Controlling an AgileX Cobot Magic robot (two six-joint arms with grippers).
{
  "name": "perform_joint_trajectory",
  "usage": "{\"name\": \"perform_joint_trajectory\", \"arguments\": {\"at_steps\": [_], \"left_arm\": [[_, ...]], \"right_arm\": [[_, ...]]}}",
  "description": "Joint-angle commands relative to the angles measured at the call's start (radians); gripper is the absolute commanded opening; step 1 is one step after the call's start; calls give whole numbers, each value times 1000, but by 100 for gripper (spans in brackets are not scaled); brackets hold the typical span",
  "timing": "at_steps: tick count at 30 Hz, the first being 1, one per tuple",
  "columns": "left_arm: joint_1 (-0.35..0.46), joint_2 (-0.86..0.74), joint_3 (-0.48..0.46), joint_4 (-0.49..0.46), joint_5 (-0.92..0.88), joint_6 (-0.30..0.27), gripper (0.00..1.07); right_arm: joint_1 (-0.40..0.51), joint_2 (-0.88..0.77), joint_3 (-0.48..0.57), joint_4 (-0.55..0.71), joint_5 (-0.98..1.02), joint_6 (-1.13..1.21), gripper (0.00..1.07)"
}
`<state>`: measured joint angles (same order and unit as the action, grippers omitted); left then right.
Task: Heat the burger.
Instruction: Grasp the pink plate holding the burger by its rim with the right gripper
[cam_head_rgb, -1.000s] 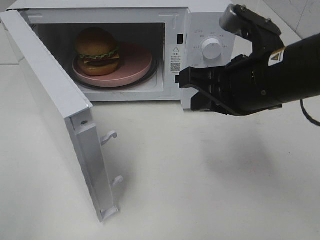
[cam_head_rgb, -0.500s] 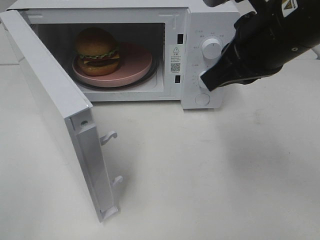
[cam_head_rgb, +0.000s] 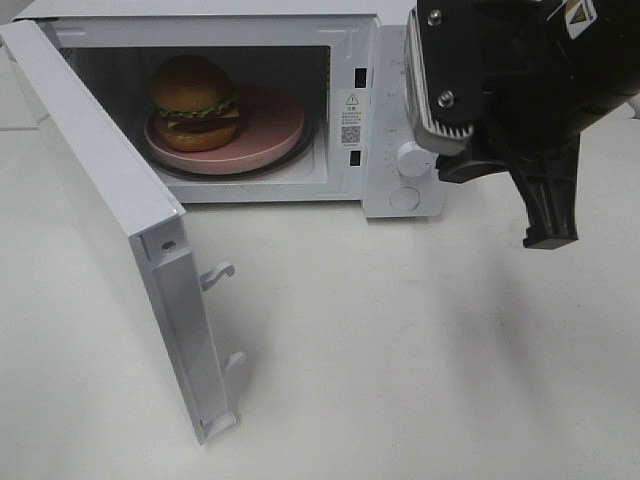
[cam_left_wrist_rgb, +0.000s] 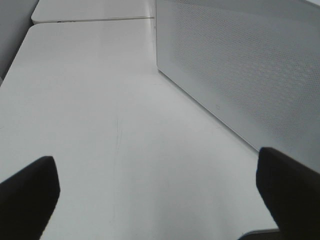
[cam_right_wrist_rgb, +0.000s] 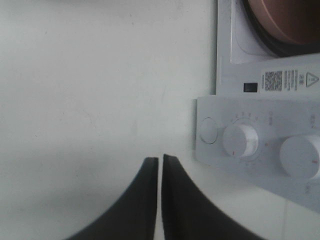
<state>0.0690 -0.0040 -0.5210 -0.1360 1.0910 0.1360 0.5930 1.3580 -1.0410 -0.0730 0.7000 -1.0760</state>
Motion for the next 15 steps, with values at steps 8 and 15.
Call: {"name": "perform_joint_trajectory", "arguments": {"at_steps": [8,15], "left_arm": [[5,-7,2,-5,-15,-5,100],[5,-7,2,-5,-15,-5,100]], "right_arm": [[1,3,-8,-100,-10,-191,23],[1,3,-8,-99,-36,-190,47]]}}
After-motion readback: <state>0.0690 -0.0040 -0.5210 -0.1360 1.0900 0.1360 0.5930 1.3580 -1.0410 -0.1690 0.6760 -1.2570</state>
